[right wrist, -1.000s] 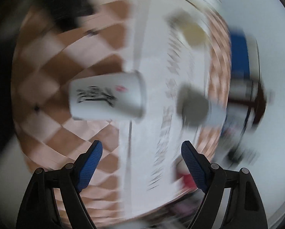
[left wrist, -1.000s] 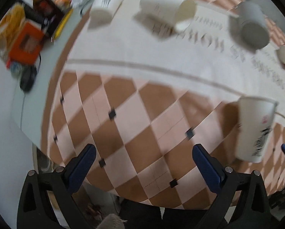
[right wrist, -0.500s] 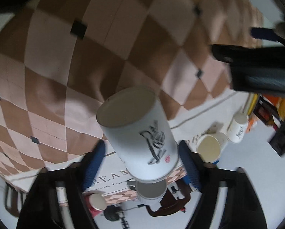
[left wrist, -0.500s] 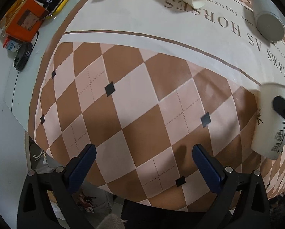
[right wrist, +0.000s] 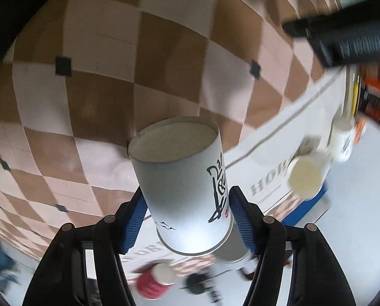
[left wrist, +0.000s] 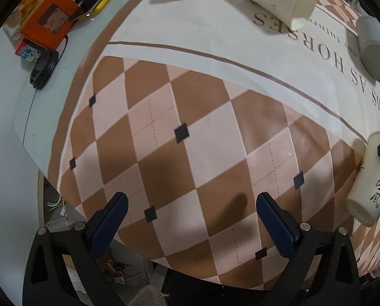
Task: Flip cup upside down
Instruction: 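Lower the inverted white cup onto the cloth with the right gripper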
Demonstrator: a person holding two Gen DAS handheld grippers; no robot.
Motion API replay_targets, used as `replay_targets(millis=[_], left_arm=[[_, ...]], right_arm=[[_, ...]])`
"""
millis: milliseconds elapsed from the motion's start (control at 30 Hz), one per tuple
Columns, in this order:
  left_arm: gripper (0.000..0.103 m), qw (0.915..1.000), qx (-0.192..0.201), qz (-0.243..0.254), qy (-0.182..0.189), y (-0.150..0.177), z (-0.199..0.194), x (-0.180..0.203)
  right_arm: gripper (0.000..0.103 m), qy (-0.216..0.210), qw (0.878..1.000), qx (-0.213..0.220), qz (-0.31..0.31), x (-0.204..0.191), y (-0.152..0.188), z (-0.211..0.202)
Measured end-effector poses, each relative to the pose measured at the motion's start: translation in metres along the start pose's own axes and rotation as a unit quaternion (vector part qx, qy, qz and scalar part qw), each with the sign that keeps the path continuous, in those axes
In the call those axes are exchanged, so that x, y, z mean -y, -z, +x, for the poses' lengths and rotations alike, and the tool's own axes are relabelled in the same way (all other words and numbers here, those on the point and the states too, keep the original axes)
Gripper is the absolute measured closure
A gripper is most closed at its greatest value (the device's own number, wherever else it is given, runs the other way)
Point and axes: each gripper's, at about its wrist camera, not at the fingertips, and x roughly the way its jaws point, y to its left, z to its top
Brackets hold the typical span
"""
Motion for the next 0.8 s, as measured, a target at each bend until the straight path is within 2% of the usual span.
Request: replay_targets(millis=[133,200,233,400,500,533,567,633,733,800], left_arm=[[0.0,0.9999,0.013,-0.003,-0.011,0.0,-0.003,-0.011],[0.0,0.9997,0.019,-0.004,-0.014,-0.001,-0.005,-0.014],[0.0,0.9996,0.022,-0.003,-0.016,-0.002,-0.006,-0.016],[0.0,0.9993,0.032,-0.001,-0.019,-0.004,-0.011,-0.016],[0.0,0.9991,0.037,0.001,-0.02,-0.005,-0.013,-0.018],[0.0,0.9989,0.04,0.003,-0.023,-0.004,-0.013,-0.019],[0.0,0.9988,0.042,0.004,-0.026,-0.009,-0.02,-0.011],[0.0,0.9987,0.044,0.007,-0.025,-0.012,-0.025,-0.006],[0.0,0.9984,0.048,0.013,-0.027,-0.011,-0.026,-0.008],[0.0,0.9983,0.049,0.017,-0.026,-0.011,-0.028,-0.003]], right_arm=[[0.037,-0.071,0.994,-0.021,0.085,0.023,0.015,0.009],[0.038,-0.117,0.982,-0.034,0.145,0.036,0.026,0.014],[0.038,-0.125,0.978,-0.038,0.16,0.039,0.029,0.016],[0.038,-0.2,0.94,-0.066,0.268,0.058,0.054,0.031],[0.038,-0.25,0.907,-0.086,0.328,0.061,0.071,0.042],[0.038,-0.259,0.9,-0.09,0.339,0.062,0.074,0.046],[0.038,-0.282,0.882,-0.099,0.365,0.062,0.082,0.052],[0.038,-0.308,0.86,-0.109,0.393,0.06,0.09,0.058],[0.038,-0.36,0.81,-0.125,0.446,0.053,0.106,0.07],[0.038,-0.386,0.783,-0.13,0.471,0.055,0.117,0.078]])
